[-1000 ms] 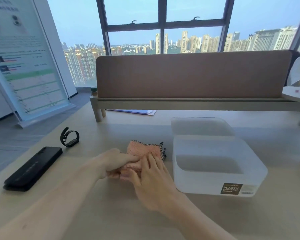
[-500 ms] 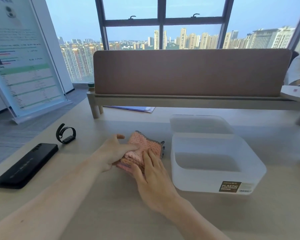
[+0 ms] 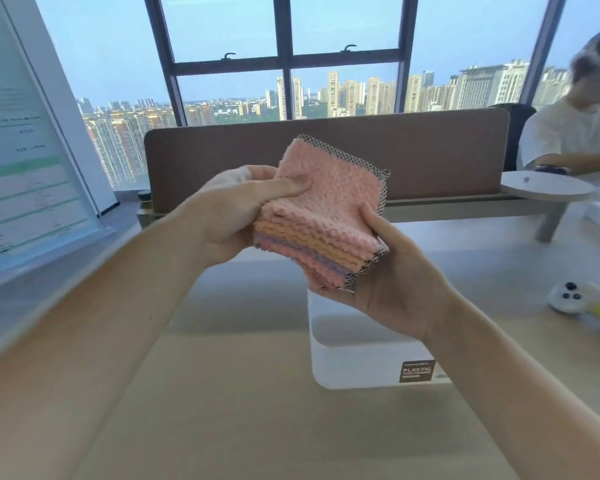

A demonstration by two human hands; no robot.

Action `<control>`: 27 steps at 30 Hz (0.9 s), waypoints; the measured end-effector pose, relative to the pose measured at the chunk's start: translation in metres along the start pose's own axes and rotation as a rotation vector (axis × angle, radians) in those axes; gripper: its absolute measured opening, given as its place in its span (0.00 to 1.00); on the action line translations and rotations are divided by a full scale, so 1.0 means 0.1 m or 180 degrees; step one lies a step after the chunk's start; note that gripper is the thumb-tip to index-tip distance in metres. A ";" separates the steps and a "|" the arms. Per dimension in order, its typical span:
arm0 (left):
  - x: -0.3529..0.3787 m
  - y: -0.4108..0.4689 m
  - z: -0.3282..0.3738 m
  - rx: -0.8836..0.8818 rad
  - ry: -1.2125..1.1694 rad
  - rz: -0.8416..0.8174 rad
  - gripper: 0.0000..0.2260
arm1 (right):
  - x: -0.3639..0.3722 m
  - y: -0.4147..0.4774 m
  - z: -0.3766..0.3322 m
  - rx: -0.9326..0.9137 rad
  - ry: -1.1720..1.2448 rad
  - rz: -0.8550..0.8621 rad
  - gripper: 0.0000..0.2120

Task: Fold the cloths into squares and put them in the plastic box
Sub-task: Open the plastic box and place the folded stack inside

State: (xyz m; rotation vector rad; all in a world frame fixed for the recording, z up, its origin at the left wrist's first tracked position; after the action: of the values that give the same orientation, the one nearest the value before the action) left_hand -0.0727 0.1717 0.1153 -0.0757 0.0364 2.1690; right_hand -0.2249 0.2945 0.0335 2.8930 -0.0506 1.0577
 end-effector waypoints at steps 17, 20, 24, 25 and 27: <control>0.85 0.53 -1.08 -0.0917 0.0989 0.0349 0.17 | -0.90 -0.34 -0.50 0.0661 -0.3151 0.1373 0.33; 0.93 0.54 -1.10 -0.0944 0.1869 0.0293 0.21 | -0.91 -0.29 -0.42 0.0864 -0.3941 0.1414 0.28; 1.06 0.53 -1.13 -0.1242 0.2973 0.0121 0.26 | -0.96 -0.22 -0.27 0.1196 -0.4478 0.1496 0.30; 1.09 0.53 -1.15 -0.1329 0.3106 0.0088 0.25 | -0.97 -0.20 -0.23 0.1261 -0.4501 0.1497 0.31; 1.11 0.52 -1.19 -0.1480 0.3284 0.0027 0.23 | -1.01 -0.17 -0.14 0.1407 -0.4604 0.1488 0.33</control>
State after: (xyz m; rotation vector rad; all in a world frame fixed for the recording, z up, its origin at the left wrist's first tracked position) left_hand -0.1735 0.2273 -0.0116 -1.4344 0.1180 1.8830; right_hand -0.3101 0.3139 -0.0212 3.3284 -0.6027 -1.3509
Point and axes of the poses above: each hand's wrist, its own y-axis towards the middle knuckle, its own x-axis out of the palm, z = x × y, the point moved 1 cm from there along y, towards the middle knuckle, and after that the axes turned 11 degrees about -z, right-handed, at the moved point
